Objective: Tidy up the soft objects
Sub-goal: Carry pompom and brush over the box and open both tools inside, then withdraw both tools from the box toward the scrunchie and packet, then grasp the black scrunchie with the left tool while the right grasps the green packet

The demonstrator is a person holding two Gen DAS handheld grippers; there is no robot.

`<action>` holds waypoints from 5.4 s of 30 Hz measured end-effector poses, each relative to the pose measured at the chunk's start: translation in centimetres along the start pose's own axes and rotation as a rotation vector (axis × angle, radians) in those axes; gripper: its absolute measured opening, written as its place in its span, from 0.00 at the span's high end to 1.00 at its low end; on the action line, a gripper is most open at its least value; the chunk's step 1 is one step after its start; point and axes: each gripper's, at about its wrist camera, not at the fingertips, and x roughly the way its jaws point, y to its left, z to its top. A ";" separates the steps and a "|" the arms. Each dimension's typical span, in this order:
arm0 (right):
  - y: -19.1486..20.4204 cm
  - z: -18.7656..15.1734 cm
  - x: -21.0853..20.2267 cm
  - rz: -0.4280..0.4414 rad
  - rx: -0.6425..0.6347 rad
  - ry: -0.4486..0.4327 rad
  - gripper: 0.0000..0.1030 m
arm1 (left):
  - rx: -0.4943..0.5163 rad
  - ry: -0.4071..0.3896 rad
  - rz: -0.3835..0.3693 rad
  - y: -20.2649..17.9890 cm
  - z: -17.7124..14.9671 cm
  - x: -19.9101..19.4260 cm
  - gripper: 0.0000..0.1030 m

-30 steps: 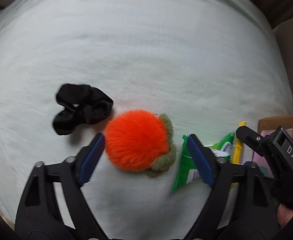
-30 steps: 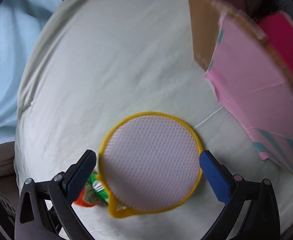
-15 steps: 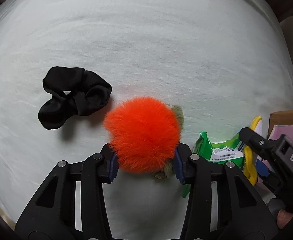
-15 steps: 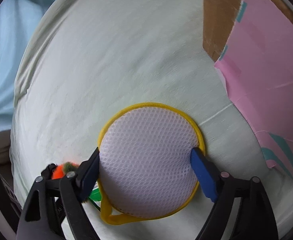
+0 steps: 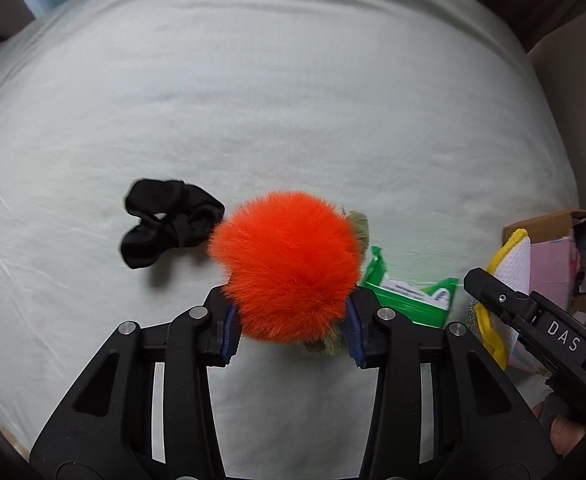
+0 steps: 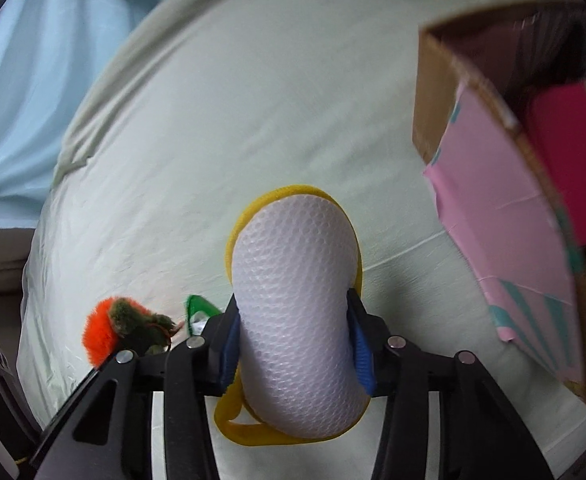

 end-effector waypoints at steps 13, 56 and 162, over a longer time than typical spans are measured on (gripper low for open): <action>2.7 -2.0 -11.6 0.080 -0.148 -0.147 0.58 | 0.048 -0.169 -0.007 -2.6 -1.6 -13.0 0.63; -24.4 12.4 -19.2 -0.062 -0.227 -0.143 0.58 | 0.300 -0.051 -0.076 -39.8 -6.8 -6.1 0.63; 6.6 -3.9 -0.5 -0.068 -0.483 -0.103 0.01 | 0.139 -0.137 -0.009 9.1 2.7 -2.7 0.01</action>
